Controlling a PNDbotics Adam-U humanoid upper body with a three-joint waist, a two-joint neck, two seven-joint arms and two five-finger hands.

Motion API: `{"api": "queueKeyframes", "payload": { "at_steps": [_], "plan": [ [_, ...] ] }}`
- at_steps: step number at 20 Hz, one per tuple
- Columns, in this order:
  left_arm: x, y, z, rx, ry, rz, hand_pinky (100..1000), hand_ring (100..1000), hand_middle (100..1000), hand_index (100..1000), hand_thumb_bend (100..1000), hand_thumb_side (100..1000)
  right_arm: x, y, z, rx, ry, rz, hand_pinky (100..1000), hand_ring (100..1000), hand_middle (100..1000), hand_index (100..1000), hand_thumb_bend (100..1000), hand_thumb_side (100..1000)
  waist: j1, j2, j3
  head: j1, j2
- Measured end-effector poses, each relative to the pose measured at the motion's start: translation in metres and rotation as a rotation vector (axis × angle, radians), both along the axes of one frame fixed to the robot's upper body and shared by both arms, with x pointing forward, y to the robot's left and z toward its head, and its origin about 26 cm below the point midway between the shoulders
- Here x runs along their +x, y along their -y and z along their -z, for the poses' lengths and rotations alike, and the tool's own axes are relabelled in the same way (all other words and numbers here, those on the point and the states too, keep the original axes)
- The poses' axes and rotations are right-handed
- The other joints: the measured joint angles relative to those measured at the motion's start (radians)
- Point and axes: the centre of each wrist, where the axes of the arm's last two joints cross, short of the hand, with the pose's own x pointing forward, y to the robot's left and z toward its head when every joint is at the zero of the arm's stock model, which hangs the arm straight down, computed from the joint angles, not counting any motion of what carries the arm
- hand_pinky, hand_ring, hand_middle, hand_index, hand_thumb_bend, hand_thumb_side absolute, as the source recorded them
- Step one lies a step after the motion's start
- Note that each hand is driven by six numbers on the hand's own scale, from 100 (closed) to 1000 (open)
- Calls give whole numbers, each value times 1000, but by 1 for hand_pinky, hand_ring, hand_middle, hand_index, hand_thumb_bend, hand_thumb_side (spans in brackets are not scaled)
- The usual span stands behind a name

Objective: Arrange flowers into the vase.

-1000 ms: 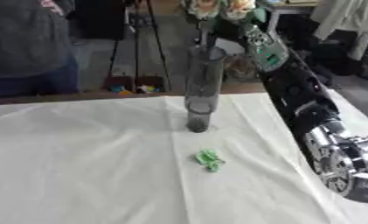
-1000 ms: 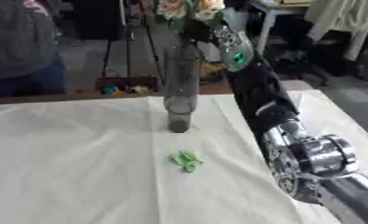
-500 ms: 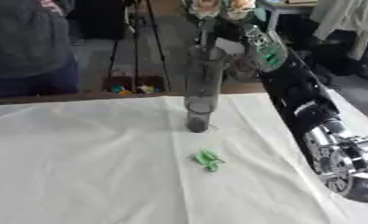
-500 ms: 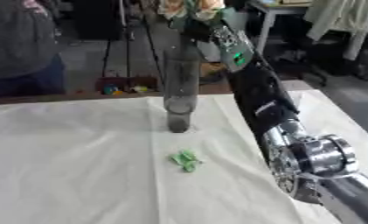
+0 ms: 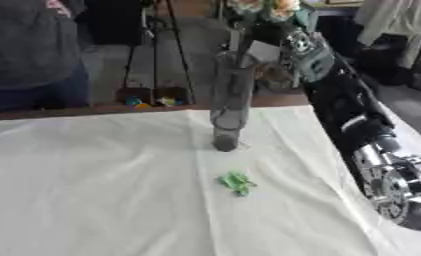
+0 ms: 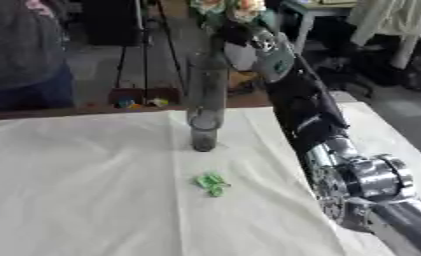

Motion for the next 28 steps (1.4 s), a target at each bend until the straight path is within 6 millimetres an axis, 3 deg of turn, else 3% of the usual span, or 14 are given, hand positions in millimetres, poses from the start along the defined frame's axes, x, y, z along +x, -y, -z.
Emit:
{"api": "queueKeyframes", "payload": {
  "at_steps": [12, 26, 28],
  "plan": [
    [0, 0, 0, 1, 0, 0, 550, 418, 308, 586, 643, 996, 0, 4, 8, -133, -29, 36, 1000, 991, 939, 891, 390, 863, 0, 0, 0, 0, 0],
    [0, -1, 1, 3, -5, -3, 551, 417, 308, 586, 642, 997, -3, 12, 27, -148, -48, 58, 1000, 965, 920, 892, 386, 875, 2, 0, -2, 1, 0],
    [0, -1, 1, 3, -5, -3, 551, 417, 308, 586, 642, 997, -4, 14, 27, -151, -45, 61, 1000, 960, 916, 892, 353, 905, 3, 0, -3, 1, 0]
  ]
}}
